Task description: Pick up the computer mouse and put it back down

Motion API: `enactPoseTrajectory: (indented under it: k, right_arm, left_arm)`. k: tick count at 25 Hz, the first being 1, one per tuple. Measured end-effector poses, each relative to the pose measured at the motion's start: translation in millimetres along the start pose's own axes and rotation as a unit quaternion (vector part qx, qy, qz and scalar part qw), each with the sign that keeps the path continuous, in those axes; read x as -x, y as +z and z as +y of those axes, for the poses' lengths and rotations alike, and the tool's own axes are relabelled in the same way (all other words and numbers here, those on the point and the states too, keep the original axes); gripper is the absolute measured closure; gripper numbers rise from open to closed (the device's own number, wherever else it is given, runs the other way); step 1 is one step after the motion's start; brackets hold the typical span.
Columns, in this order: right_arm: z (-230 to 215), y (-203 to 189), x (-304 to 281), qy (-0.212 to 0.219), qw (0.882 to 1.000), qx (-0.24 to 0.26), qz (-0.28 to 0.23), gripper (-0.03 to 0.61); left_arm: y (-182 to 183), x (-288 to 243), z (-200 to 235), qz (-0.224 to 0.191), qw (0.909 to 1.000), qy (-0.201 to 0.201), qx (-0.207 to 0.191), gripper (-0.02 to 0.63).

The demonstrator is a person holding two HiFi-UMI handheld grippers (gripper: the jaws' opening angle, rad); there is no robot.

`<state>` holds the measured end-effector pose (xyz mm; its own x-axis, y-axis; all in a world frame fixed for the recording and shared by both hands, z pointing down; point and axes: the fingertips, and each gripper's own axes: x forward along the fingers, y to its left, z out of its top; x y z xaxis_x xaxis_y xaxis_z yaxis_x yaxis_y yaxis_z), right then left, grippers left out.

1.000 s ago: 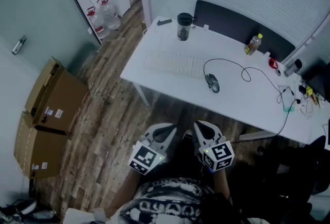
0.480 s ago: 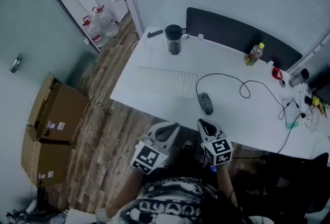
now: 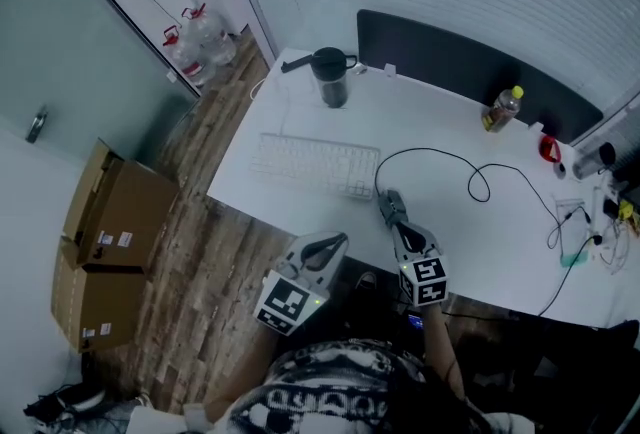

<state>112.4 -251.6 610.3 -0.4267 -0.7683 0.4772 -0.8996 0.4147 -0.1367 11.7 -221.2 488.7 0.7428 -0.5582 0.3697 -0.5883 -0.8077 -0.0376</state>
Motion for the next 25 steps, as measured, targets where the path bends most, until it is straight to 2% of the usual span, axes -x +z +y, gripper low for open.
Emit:
enactPoseTrajectory:
  k: [2, 4, 7, 10, 12, 19, 25]
  right_arm:
    - [-8.9, -5.9, -10.7, 0.000, 1.000, 0.002, 0.011, 0.577]
    - [-14.9, -11.7, -21.7, 0.003, 1.000, 0.002, 0.023, 0.481]
    - [-25.6, -18.8, -37.6, -0.004, 0.999, 0.000, 0.035, 0.419]
    - [-34.8, -32.1, -54.2, -0.013, 0.998, -0.008, 0.060, 0.310]
    - [-37.3, -42.5, -64.1, -0.017, 0.997, -0.012, 0.078, 0.270]
    - [-37.8, -54.0, -84.2, -0.049, 0.994, -0.018, 0.100, 0.259]
    - [-38.5, -61.2, -98.3, -0.088, 0.987, -0.008, 0.134, 0.258]
  left_arm:
    - [-0.5, -1.5, 0.8, 0.004, 1.0000, 0.005, 0.005, 0.609]
    - [-3.2, -2.3, 2.0, 0.010, 0.9999, 0.009, 0.007, 0.609]
    - [-6.9, -4.4, 5.2, 0.021, 0.9997, 0.012, 0.007, 0.609]
    - [-6.8, -3.9, 9.3, 0.026, 0.9996, 0.013, 0.007, 0.609]
    - [-10.1, -2.7, 11.9, 0.033, 0.9994, 0.009, 0.009, 0.609]
    - [-17.5, -7.9, 24.4, 0.050, 0.9982, -0.034, -0.004, 0.609]
    - [-5.4, -26.8, 50.1, 0.040, 0.9956, -0.078, -0.030, 0.609]
